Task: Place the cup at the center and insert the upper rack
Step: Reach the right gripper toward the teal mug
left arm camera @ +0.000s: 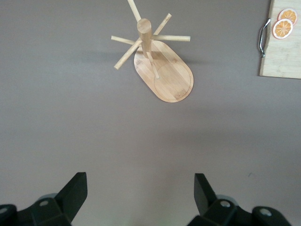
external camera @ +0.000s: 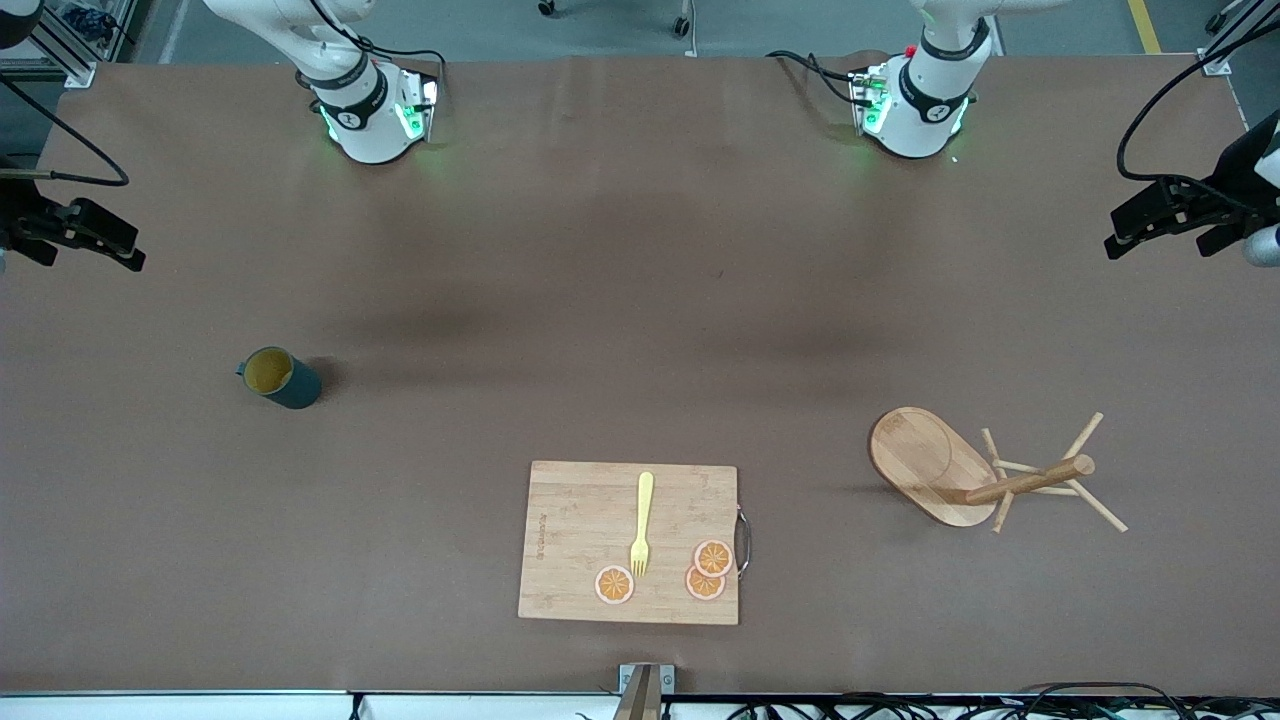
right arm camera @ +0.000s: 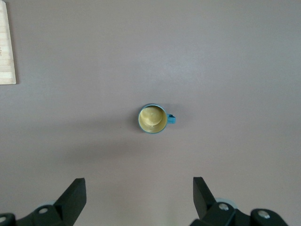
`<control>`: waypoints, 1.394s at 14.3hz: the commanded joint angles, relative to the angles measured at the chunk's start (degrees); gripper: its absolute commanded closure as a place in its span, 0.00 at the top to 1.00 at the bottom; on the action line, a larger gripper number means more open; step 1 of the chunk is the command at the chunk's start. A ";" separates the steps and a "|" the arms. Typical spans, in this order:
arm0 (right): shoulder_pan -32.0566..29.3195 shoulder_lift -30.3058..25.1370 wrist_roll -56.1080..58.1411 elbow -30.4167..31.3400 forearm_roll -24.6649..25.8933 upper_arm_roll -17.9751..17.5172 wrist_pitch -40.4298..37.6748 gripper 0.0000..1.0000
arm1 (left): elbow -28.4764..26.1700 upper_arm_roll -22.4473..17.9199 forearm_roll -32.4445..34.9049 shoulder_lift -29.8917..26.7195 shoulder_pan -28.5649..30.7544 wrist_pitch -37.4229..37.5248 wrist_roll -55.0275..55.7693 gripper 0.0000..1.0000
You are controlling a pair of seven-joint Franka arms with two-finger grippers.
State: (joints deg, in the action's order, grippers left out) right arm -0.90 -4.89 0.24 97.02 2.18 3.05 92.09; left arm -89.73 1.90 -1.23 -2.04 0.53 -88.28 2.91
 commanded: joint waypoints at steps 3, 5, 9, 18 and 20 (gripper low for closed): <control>-0.42 -1.52 0.46 1.50 0.63 -0.24 0.37 1.00 | 0.43 0.12 0.35 -0.51 0.08 0.83 0.25 1.00; -0.42 -1.52 0.46 1.50 0.63 -0.24 0.46 1.00 | 0.43 0.12 0.43 -0.42 -0.01 0.83 0.34 1.00; -0.77 0.31 0.46 1.59 0.63 -0.07 2.29 1.00 | 0.43 0.12 0.43 -0.42 -0.01 0.83 0.34 1.00; -1.12 14.91 0.11 7.45 -0.51 -0.33 14.84 1.00 | 0.43 0.12 0.43 -0.42 -0.01 0.74 0.34 1.00; -0.68 15.09 0.02 13.69 -0.51 -0.33 21.43 1.00 | 0.43 0.12 0.43 -0.42 -0.01 0.74 0.34 1.00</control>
State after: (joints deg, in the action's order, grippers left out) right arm -1.56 11.94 0.24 104.23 2.11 3.14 108.68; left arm -89.70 1.90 -1.23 -2.04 0.53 -88.28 2.92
